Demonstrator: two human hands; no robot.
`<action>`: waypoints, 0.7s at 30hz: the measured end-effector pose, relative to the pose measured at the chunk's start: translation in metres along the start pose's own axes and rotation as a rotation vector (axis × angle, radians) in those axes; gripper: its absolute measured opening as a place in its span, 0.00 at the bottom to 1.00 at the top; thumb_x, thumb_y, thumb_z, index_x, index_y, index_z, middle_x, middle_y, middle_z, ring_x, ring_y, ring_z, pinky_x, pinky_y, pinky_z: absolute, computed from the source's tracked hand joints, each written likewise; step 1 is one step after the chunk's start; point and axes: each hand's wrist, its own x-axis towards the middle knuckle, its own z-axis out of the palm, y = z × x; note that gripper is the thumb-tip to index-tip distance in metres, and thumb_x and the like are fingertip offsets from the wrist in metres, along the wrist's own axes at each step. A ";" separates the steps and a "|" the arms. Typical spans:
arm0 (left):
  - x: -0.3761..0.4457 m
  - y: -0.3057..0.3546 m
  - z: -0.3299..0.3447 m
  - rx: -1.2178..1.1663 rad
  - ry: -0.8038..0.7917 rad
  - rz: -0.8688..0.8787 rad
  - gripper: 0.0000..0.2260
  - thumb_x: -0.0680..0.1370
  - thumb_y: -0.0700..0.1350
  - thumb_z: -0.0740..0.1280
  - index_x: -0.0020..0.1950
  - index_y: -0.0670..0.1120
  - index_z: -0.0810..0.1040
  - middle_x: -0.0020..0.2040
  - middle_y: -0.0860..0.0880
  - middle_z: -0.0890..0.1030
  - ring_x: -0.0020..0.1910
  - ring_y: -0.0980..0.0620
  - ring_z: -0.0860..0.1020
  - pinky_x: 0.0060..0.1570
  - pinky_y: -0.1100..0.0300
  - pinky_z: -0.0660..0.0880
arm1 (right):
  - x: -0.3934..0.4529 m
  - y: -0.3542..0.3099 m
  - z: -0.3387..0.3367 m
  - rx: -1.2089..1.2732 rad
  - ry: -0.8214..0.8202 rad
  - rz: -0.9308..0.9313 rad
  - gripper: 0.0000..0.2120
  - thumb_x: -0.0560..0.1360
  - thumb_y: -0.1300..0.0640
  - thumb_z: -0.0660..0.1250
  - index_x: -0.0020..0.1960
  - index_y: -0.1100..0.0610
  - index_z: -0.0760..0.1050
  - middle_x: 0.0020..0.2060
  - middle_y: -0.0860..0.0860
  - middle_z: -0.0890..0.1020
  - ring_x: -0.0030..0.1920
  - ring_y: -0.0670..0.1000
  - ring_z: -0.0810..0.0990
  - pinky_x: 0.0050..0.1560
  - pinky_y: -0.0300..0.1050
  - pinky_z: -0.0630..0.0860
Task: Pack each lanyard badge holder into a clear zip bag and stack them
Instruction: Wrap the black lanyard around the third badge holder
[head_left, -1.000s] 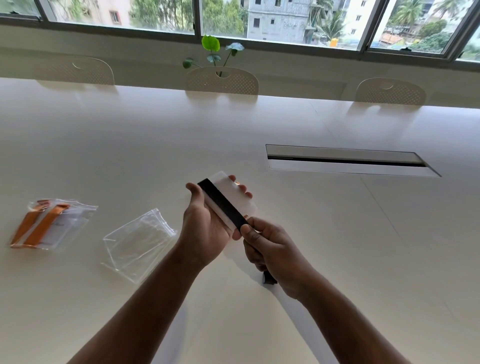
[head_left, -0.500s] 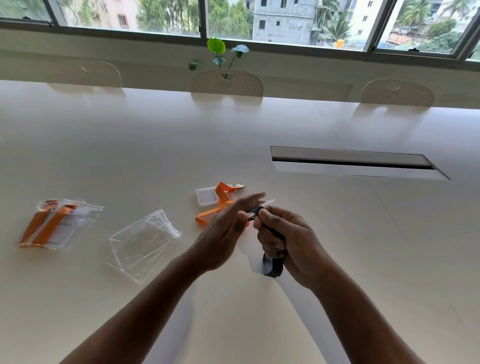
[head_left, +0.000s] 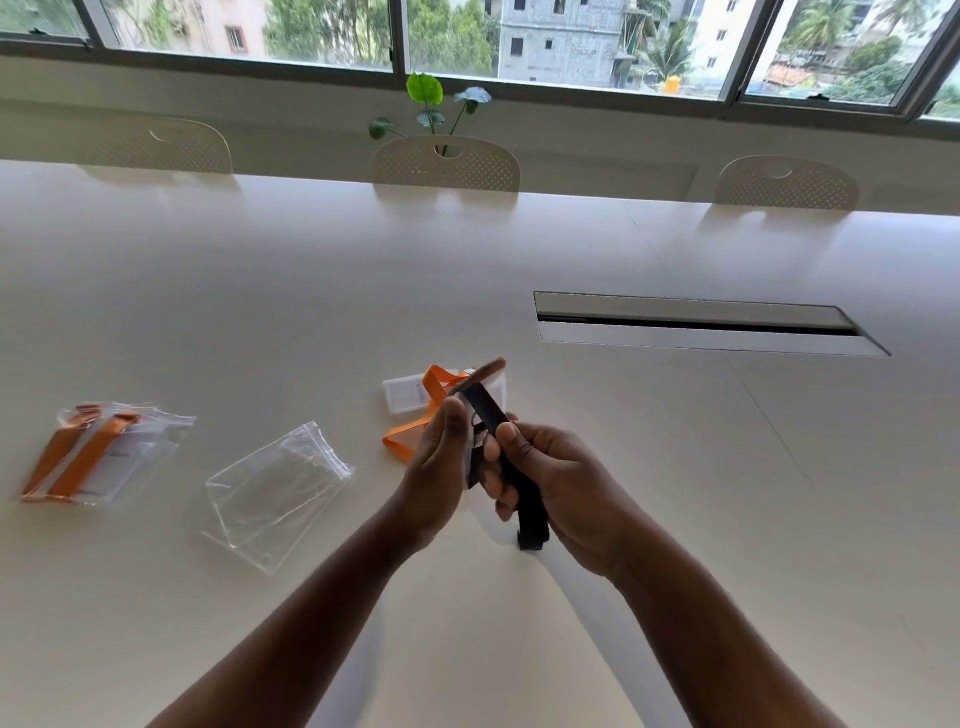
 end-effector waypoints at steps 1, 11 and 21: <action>0.002 0.000 -0.002 -0.028 0.026 -0.018 0.39 0.75 0.68 0.54 0.72 0.38 0.69 0.44 0.42 0.81 0.37 0.46 0.80 0.37 0.52 0.79 | 0.000 0.001 0.001 0.016 0.007 0.027 0.17 0.87 0.55 0.55 0.44 0.57 0.77 0.32 0.52 0.76 0.31 0.48 0.70 0.34 0.40 0.70; 0.001 0.014 -0.006 -0.271 0.148 -0.053 0.27 0.81 0.66 0.48 0.74 0.59 0.72 0.60 0.39 0.82 0.60 0.41 0.81 0.58 0.46 0.79 | 0.001 0.007 0.008 -0.022 -0.064 0.186 0.21 0.86 0.48 0.56 0.39 0.54 0.75 0.29 0.50 0.67 0.29 0.47 0.61 0.29 0.41 0.58; -0.004 0.019 0.005 -0.217 0.133 -0.075 0.22 0.77 0.57 0.59 0.72 0.56 0.71 0.55 0.43 0.83 0.54 0.45 0.83 0.53 0.51 0.82 | 0.002 0.004 0.013 -0.149 0.059 0.239 0.24 0.85 0.47 0.59 0.35 0.56 0.77 0.24 0.49 0.69 0.24 0.46 0.62 0.24 0.39 0.59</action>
